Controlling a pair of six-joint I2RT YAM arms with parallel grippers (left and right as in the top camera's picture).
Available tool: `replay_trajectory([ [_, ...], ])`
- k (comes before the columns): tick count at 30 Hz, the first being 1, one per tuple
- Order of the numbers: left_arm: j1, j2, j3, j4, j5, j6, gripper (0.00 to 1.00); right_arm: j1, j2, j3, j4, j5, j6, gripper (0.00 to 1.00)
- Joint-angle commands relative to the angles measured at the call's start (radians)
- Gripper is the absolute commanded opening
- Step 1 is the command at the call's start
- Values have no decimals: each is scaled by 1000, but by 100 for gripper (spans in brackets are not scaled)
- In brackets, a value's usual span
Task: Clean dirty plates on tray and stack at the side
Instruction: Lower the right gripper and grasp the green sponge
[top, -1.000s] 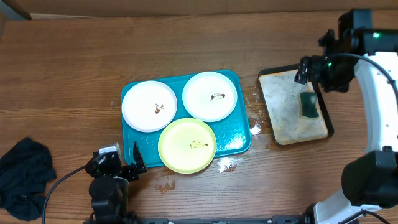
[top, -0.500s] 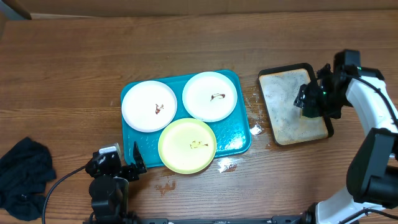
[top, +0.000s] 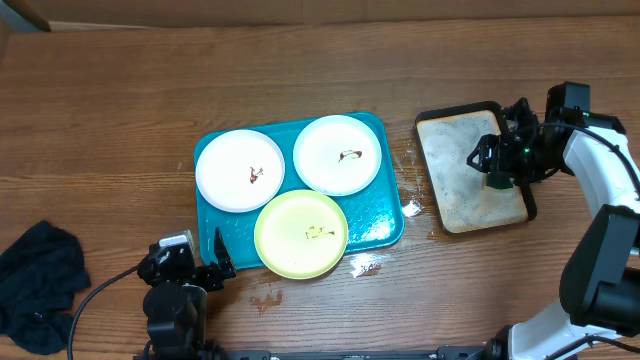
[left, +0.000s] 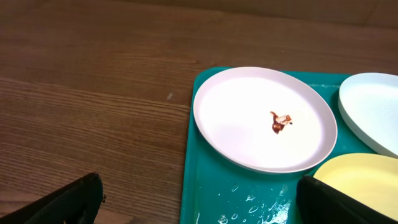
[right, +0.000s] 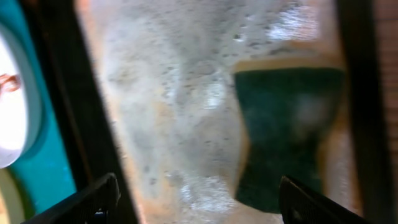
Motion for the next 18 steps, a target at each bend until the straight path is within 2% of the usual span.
replay_trajectory([
  [1,6,-10,-5,0,10,27,100,0,0,0,11,140,81,83],
  [3,6,-10,-5,0,10,27,100,0,0,0,14,126,58,79],
  [6,6,-10,-5,0,10,27,100,1,0,0,6,28,-59,79],
  [10,6,-10,-5,0,10,27,100,0,0,0,0,31,-89,79],
  [15,6,-10,-5,0,10,27,100,-2,0,0,-7,41,-108,86],
  [16,6,-10,-5,0,10,27,100,-2,0,0,-7,42,-108,85],
  [18,6,-10,-5,0,10,27,100,-2,0,0,-8,43,-128,78],
])
